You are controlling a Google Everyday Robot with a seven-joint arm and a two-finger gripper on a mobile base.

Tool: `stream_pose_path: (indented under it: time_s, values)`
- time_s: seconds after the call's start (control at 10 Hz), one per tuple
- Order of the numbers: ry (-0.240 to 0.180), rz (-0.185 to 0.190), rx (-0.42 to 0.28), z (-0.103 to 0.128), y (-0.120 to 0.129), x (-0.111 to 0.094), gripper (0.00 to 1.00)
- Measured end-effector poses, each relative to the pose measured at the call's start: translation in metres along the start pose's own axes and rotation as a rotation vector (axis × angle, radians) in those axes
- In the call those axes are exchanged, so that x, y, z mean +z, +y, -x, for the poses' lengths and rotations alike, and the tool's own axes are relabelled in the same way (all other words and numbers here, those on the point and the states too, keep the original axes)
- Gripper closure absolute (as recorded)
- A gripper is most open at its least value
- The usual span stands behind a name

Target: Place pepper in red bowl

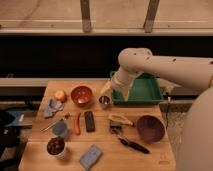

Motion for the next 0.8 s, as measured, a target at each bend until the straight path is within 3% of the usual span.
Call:
stream_pose_path:
  time_s: [0.4,0.6,0.8]
  values:
    - [0.001,0.0,-0.001,0.0,0.001,0.001,0.2]
    - [0.002,-0.029,-0.024,-0.002,0.002,0.005,0.2]
    - [0.018,-0.051,-0.081,-0.001,0.027,0.021,0.2]
